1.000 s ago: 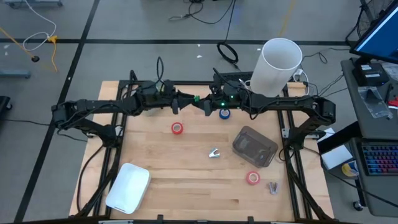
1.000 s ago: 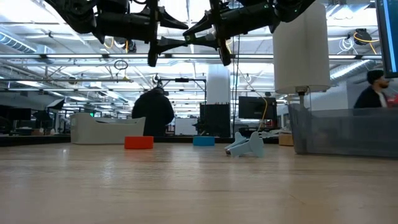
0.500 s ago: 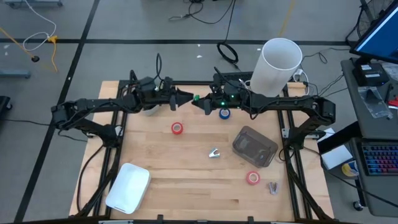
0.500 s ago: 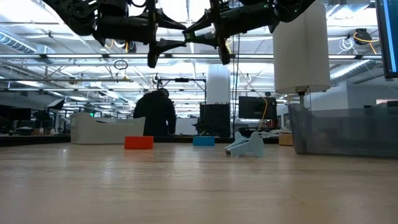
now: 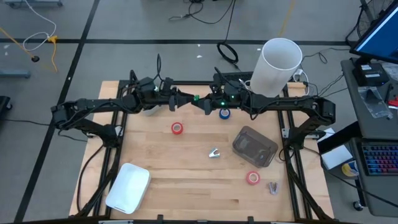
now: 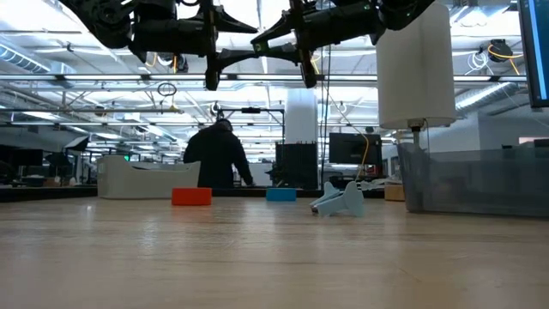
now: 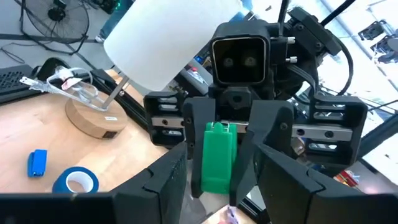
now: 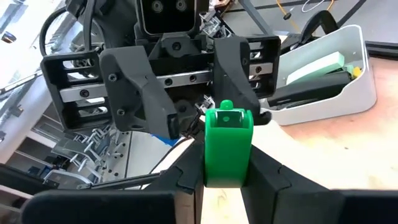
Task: Pick and place Stapler, Stapler remover, tape
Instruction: Put the small green stapler into the gray bin
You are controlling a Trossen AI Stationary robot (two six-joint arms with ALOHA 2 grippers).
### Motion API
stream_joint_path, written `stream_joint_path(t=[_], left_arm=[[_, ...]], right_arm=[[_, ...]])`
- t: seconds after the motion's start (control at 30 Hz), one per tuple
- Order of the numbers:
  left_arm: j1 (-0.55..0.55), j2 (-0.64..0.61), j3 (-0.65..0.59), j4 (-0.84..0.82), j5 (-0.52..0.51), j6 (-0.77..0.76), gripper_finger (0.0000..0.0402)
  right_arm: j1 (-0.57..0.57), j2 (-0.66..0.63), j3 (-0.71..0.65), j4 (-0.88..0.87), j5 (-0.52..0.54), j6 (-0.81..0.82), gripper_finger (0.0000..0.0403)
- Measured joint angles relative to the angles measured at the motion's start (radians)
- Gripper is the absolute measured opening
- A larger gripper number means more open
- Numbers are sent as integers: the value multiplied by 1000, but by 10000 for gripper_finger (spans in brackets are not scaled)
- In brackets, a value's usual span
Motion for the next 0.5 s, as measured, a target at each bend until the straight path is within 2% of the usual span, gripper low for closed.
stream_joint_path(t=[0.5], left_arm=[[-22,8,2,32,-12,-13,184]], right_arm=[[13,0,0,23,1,18,64]])
